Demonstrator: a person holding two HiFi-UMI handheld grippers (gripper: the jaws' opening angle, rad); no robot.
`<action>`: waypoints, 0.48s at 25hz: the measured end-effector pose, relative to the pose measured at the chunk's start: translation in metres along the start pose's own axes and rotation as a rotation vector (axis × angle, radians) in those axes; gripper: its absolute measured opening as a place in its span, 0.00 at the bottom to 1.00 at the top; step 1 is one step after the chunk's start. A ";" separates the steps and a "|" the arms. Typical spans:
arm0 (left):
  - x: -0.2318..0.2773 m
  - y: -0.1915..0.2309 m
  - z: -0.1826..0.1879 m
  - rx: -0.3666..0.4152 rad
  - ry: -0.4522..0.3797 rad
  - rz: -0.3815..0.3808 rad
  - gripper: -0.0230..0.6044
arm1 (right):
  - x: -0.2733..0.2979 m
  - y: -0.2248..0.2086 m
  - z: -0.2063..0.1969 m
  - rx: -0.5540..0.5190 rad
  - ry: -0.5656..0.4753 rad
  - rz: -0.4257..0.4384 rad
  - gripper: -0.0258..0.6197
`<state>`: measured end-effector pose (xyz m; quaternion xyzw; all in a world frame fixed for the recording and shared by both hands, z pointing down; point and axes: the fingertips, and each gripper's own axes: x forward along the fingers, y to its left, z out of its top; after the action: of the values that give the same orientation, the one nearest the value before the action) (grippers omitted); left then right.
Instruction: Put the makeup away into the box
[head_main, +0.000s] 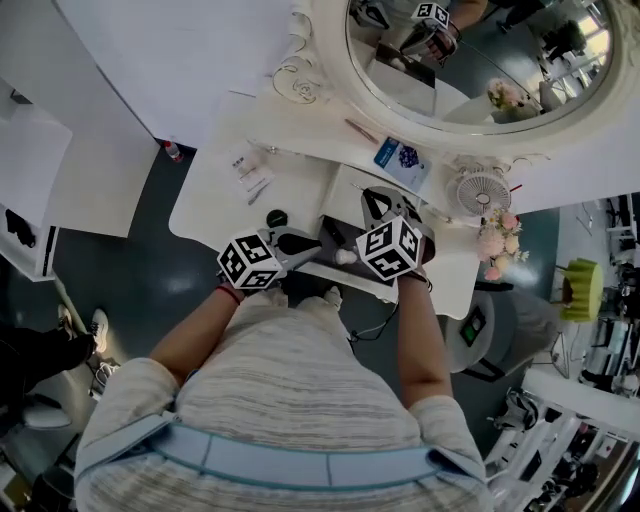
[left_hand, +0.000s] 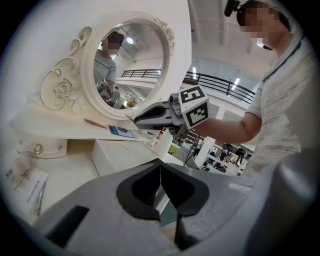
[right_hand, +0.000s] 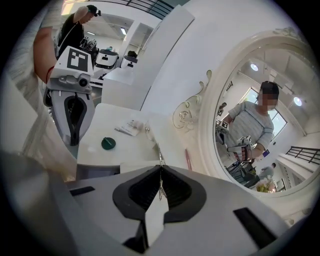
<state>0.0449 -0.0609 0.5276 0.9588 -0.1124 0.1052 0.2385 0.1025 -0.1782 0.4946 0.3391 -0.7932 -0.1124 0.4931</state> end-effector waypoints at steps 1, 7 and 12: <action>0.003 -0.002 0.000 0.004 0.004 -0.007 0.06 | -0.003 0.002 -0.005 0.011 0.005 -0.002 0.07; 0.021 -0.016 0.002 0.035 0.032 -0.053 0.06 | -0.021 0.014 -0.037 0.079 0.035 -0.012 0.07; 0.031 -0.024 0.004 0.050 0.050 -0.077 0.06 | -0.032 0.029 -0.063 0.130 0.063 -0.011 0.07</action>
<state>0.0818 -0.0472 0.5220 0.9652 -0.0667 0.1226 0.2210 0.1530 -0.1262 0.5174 0.3782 -0.7810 -0.0524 0.4942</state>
